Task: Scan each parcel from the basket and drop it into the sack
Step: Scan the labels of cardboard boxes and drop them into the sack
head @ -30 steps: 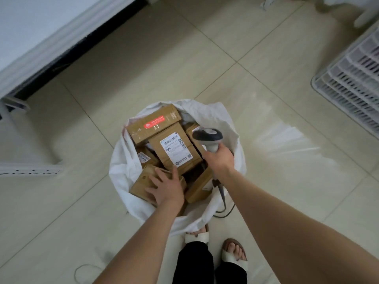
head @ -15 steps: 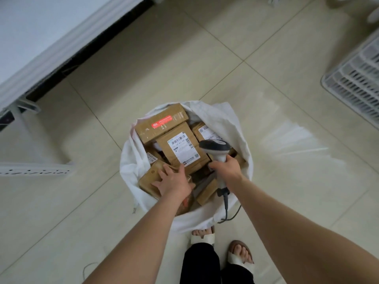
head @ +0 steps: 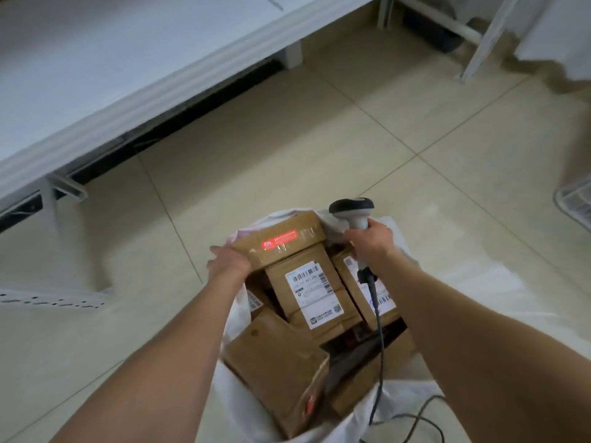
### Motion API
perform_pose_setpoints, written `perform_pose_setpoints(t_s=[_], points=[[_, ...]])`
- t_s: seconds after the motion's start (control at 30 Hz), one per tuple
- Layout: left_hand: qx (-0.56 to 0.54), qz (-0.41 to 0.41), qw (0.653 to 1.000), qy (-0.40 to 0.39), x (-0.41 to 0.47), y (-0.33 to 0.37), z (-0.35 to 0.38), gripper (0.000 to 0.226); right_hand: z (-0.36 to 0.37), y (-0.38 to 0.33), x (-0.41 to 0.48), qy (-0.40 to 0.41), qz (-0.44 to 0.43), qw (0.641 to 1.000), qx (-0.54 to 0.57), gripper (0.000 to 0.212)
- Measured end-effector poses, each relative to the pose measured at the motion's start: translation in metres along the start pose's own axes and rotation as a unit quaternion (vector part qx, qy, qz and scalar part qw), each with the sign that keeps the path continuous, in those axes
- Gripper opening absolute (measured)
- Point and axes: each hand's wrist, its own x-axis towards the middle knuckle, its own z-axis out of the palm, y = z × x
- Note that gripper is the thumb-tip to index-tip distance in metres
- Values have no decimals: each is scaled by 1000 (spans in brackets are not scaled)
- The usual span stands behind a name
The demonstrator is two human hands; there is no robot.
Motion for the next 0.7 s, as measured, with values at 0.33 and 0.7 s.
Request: perform_pose_setpoints(t_s=[0.33, 0.7], points=[[-297, -77, 951, -34, 13, -9, 17, 10, -11, -1, -12, 65, 24, 997, 35, 34], [-323, -23, 929, 181, -47, 14, -109, 14, -61, -73, -87, 129, -34, 981, 141, 25]])
